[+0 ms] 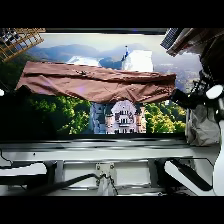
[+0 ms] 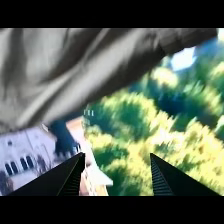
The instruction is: Fold the clothes and pants, and hang the long-sleeved shirts on hangers.
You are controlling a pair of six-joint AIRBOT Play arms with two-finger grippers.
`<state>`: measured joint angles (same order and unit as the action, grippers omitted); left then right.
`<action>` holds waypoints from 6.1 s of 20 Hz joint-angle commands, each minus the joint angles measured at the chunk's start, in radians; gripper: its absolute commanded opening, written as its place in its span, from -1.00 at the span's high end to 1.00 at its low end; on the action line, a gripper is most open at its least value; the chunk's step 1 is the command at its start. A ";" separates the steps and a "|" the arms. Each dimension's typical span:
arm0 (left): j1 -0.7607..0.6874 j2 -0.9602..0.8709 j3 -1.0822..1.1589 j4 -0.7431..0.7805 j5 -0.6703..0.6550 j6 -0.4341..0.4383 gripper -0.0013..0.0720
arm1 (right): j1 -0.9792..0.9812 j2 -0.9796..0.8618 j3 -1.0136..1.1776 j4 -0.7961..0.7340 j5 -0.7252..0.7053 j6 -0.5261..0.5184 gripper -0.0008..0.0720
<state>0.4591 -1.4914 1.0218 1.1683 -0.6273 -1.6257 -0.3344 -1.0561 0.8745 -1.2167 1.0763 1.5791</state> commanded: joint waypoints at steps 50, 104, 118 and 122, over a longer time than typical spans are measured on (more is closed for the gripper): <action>0.119 -0.252 0.371 0.169 -0.282 0.166 0.95 | 0.084 -0.441 0.069 0.230 -0.316 0.060 0.90; -0.845 0.159 0.354 0.296 -0.212 -0.049 0.04 | -0.127 -0.468 0.076 0.306 0.160 -0.717 -0.63; -0.846 0.158 0.342 0.288 -0.227 -0.049 0.04 | -0.132 -0.510 -0.028 0.549 0.232 -0.788 -0.25; -0.846 0.158 0.294 0.216 -0.225 -0.049 0.04 | -0.132 -0.511 -0.028 0.561 0.262 -0.820 -0.24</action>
<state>-0.3859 -1.3331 1.3415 1.4319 -0.8539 -1.6741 -0.4660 -1.5681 0.8478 -0.6983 1.3029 0.7830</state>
